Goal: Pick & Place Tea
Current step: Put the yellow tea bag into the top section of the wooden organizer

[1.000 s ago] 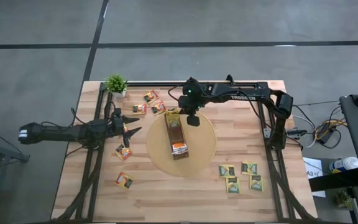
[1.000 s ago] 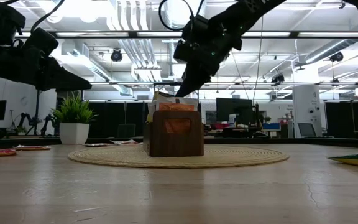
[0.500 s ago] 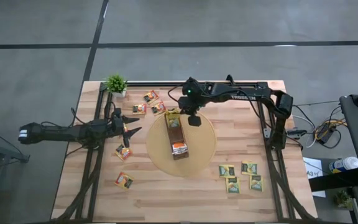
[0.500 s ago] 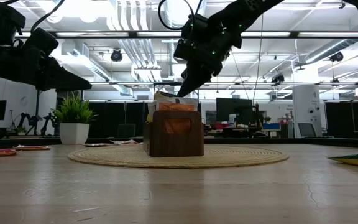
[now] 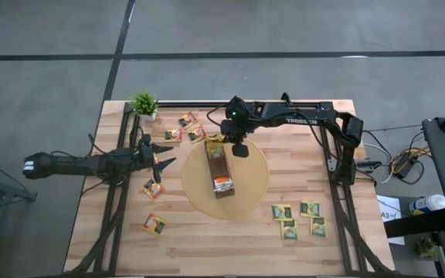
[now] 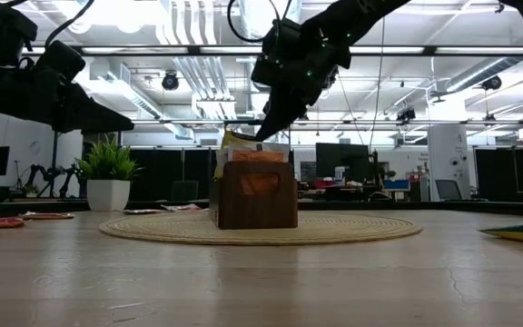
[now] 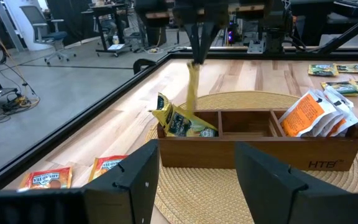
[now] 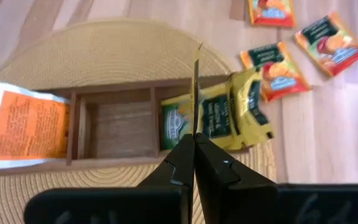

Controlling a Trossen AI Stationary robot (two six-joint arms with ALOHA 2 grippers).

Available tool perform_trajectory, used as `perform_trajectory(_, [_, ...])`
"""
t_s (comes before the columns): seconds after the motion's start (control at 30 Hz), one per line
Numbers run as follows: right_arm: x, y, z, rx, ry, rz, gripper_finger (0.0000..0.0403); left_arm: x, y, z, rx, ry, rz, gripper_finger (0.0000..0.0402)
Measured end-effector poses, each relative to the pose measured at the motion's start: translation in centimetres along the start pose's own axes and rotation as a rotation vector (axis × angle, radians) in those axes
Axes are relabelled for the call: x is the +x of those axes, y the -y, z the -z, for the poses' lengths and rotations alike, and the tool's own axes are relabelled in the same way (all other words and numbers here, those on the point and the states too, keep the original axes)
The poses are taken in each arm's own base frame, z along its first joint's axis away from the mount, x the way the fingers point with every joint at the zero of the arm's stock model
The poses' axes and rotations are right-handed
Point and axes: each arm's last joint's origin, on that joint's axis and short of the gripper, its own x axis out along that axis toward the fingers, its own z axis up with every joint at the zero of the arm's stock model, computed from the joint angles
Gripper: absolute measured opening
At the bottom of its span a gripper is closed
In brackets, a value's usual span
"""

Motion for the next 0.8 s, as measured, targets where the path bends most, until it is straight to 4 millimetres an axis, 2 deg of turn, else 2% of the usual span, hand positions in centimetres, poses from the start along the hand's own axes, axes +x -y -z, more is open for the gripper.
perform_trajectory(0.2, [2.1, 0.1, 0.7, 0.012, -0.052, -0.033, 0.0008, 0.0, 0.0, 0.0, 0.001, -0.001, 0.000, 0.0202])
perform_trajectory(0.5, [4.9, 1.4, 0.0, -0.007, -0.139, -0.056, 0.0008, 0.0, 0.0, 0.0, 0.001, -0.003, -0.001, 0.0202])
perform_trajectory(0.6, [4.6, 1.8, -0.9, -0.012, -0.200, -0.042, 0.0008, 0.0, 0.0, 0.0, 0.001, -0.003, -0.001, 0.0202])
perform_trajectory(0.7, [3.7, 2.1, -1.7, -0.018, -0.299, 0.025, 0.0008, 0.0, 0.0, 0.0, 0.001, -0.003, 0.000, 0.0202])
perform_trajectory(0.8, [2.8, 2.3, -2.6, -0.012, -0.327, 0.047, 0.0008, 0.0, 0.0, 0.0, 0.001, -0.003, -0.001, 0.0202])
